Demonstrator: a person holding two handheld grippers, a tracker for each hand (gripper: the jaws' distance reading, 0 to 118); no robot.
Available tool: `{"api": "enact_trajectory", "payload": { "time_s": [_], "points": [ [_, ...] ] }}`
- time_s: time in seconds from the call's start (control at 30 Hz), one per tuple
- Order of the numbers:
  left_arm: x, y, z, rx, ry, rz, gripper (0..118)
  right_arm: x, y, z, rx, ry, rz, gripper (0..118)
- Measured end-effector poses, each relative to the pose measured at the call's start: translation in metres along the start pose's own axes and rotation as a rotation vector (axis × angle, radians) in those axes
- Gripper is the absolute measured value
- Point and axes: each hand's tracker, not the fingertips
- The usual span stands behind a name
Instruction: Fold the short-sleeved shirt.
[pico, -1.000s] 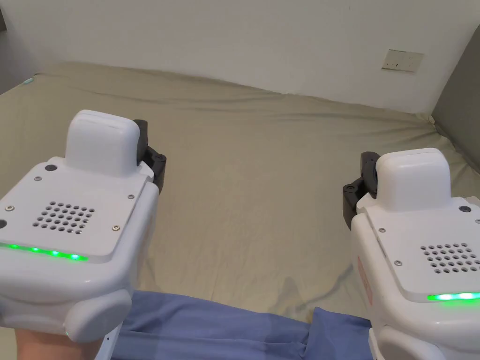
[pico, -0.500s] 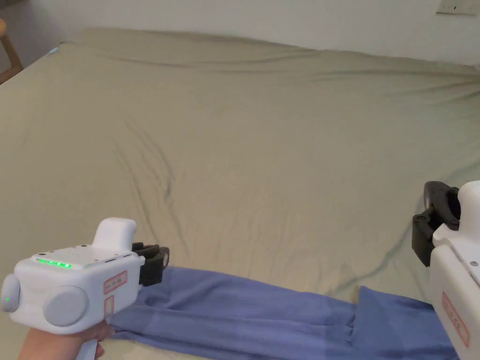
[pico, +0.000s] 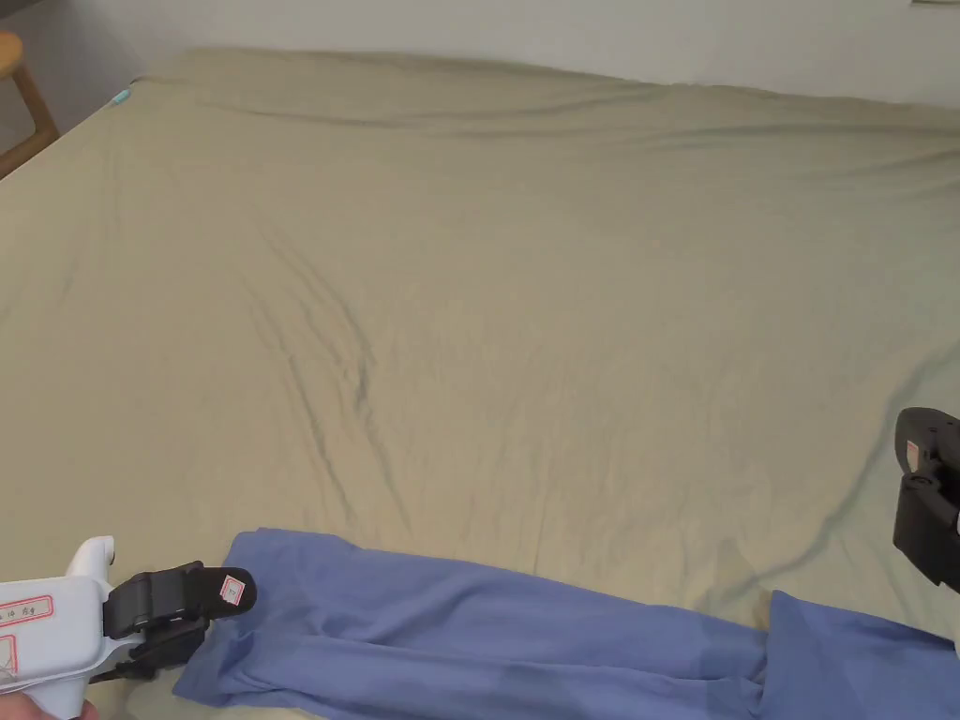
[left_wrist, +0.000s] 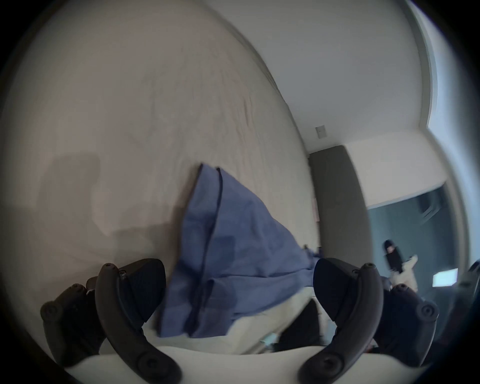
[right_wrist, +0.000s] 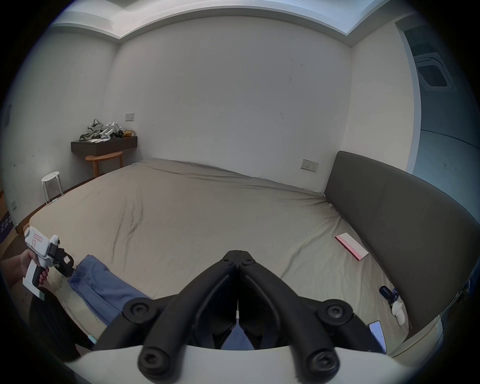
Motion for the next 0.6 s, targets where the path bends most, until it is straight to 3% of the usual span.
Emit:
{"api": "enact_trajectory", "payload": {
  "time_s": [0.07,0.2,0.23,0.27,0.3,0.33,0.37,0.4,0.43,0.5,0.53,0.6],
  "points": [
    [-0.025,0.0,-0.012,-0.049,-0.116,0.107,113,-0.005,0.002,0.0,-0.002,0.008,0.004,2],
    [-0.004,-0.012,-0.034,-0.037,-0.212,0.115,107,-0.012,0.004,0.0,-0.01,0.035,-0.001,2],
    [-0.003,-0.011,-0.035,-0.028,-0.166,0.102,76,-0.013,0.004,0.001,-0.012,0.04,-0.001,2],
    [-0.001,-0.011,-0.036,-0.02,-0.148,0.111,22,-0.014,0.004,0.002,-0.012,0.044,0.001,2],
    [-0.005,-0.002,-0.039,-0.01,-0.063,0.115,8,-0.014,0.005,0.003,-0.01,0.047,0.005,2],
    [-0.007,-0.001,-0.045,-0.033,0.174,0.053,8,-0.015,0.006,0.004,-0.008,0.048,0.009,2],
    [-0.019,-0.002,-0.037,-0.034,0.228,0.001,8,-0.014,0.006,0.006,-0.006,0.047,0.013,2],
    [-0.012,0.0,-0.037,-0.003,0.036,0.039,8,-0.013,0.006,0.007,-0.004,0.046,0.013,2],
    [-0.011,0.005,-0.039,0.005,0.007,0.094,8,-0.013,0.007,0.008,-0.003,0.043,0.012,2],
    [-0.004,0.001,-0.038,0.011,0.052,0.012,8,-0.009,0.006,0.011,-0.002,0.04,0.006,2],
    [-0.004,0.013,-0.028,0.182,0.27,-0.2,8,-0.008,0.006,0.012,-0.003,0.039,0.002,2],
    [0.018,0.006,-0.028,0.219,0.348,-0.279,8,-0.007,0.006,0.013,-0.007,0.033,0.002,2]
  ]
}}
